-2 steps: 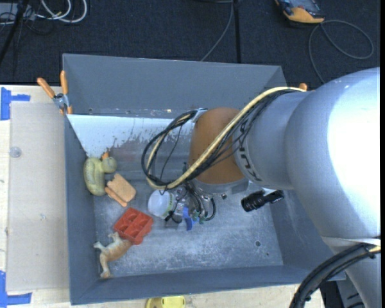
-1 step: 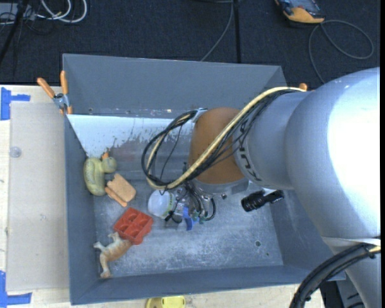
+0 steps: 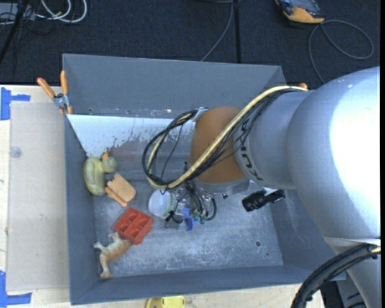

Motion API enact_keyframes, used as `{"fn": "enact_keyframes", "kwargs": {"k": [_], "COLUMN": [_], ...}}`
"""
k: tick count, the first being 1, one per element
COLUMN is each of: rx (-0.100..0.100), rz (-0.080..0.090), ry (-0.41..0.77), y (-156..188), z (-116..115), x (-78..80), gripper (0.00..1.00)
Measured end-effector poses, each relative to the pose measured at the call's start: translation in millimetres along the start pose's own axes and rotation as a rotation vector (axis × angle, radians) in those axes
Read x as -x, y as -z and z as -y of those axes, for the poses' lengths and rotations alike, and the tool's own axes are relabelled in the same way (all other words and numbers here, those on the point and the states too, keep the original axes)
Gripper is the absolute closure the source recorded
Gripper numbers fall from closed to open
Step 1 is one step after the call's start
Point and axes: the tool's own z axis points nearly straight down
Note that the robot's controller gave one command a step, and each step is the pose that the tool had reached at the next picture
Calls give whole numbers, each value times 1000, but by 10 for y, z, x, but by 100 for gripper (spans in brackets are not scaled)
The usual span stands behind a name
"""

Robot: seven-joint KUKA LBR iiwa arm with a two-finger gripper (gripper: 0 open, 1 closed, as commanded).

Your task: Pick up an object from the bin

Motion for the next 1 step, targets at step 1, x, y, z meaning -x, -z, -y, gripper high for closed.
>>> {"fn": "enact_keyframes", "kwargs": {"k": [1], "rx": [0], "rz": [0], "ry": [0], "y": [112], "z": [2], "x": [0], "gripper": [100]}}
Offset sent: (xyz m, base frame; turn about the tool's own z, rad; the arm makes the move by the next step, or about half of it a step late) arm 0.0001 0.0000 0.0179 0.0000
